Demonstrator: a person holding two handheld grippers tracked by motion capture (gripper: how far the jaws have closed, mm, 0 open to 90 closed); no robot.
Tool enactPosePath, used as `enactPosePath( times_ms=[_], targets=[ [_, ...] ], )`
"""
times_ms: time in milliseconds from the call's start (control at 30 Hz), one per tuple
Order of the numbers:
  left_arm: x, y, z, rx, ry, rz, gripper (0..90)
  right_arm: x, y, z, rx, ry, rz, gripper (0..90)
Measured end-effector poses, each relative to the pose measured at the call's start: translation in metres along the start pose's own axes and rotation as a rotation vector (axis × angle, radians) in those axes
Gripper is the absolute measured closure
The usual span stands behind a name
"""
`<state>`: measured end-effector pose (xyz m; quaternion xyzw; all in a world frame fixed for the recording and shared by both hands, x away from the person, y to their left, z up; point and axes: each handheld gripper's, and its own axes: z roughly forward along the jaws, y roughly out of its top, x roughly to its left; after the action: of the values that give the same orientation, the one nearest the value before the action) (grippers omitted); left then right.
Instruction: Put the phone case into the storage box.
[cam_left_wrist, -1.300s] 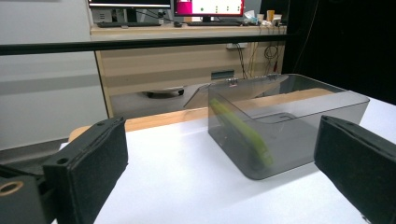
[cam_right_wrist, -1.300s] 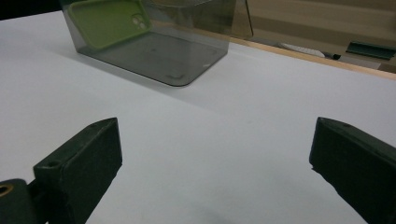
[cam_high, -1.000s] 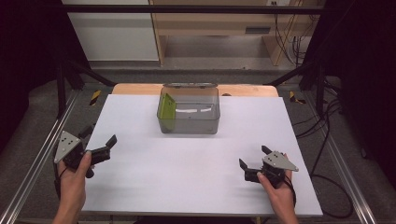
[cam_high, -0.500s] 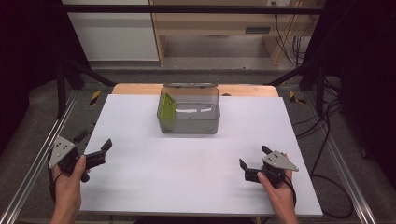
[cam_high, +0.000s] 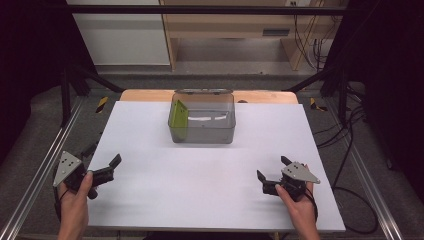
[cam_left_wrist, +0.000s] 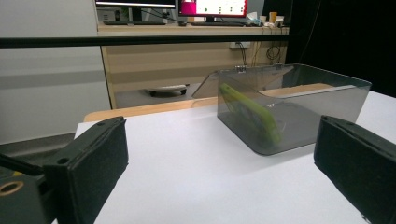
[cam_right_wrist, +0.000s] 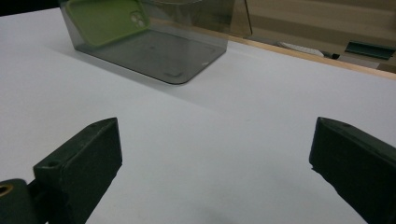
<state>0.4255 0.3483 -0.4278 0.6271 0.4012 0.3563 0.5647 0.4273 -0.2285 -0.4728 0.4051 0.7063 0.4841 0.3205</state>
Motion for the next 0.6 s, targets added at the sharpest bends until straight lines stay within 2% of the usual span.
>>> enactPosePath(
  times_ms=[400, 600],
  targets=[
    [-0.011, -0.013, 0.003, -0.024, -0.037, 0.003, 2.7, -0.006, -0.001, -0.003, -0.02, 0.001, 0.018, 3.8],
    [-0.021, -0.015, 0.008, -0.022, -0.059, 0.024, 2.7, -0.014, -0.003, -0.006, -0.046, 0.003, 0.038, 4.3]
  ],
)
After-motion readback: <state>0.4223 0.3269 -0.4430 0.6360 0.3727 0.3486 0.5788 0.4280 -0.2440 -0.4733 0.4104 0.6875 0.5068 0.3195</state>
